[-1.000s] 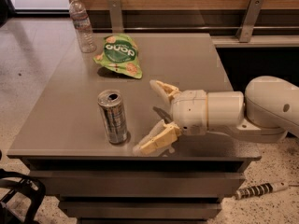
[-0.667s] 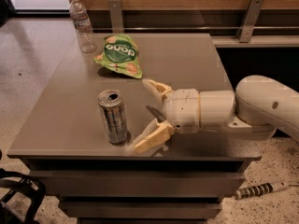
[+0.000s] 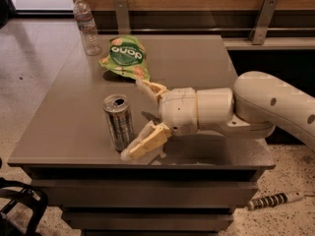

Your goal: Move redbull can near green rice chip bag

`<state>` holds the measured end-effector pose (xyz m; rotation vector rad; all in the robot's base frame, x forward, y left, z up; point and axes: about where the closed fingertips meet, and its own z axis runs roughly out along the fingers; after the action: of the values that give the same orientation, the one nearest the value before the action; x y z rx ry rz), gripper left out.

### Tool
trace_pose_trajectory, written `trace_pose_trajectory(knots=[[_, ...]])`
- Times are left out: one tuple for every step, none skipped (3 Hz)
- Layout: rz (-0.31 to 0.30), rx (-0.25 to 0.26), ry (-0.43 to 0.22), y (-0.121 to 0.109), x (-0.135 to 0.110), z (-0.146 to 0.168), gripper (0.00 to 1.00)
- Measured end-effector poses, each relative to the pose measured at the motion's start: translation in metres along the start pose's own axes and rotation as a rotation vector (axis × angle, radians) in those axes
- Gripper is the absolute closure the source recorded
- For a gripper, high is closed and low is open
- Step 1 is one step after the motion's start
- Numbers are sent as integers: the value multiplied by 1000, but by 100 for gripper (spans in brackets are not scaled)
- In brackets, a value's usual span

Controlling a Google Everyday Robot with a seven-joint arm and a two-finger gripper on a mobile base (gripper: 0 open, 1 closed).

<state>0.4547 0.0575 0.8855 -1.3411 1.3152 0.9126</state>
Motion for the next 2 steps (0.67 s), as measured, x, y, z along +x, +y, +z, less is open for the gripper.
trace_pose_trajectory(knots=[[-4, -20, -5, 4, -4, 9, 17], [-6, -23, -4, 5, -5, 10, 39]])
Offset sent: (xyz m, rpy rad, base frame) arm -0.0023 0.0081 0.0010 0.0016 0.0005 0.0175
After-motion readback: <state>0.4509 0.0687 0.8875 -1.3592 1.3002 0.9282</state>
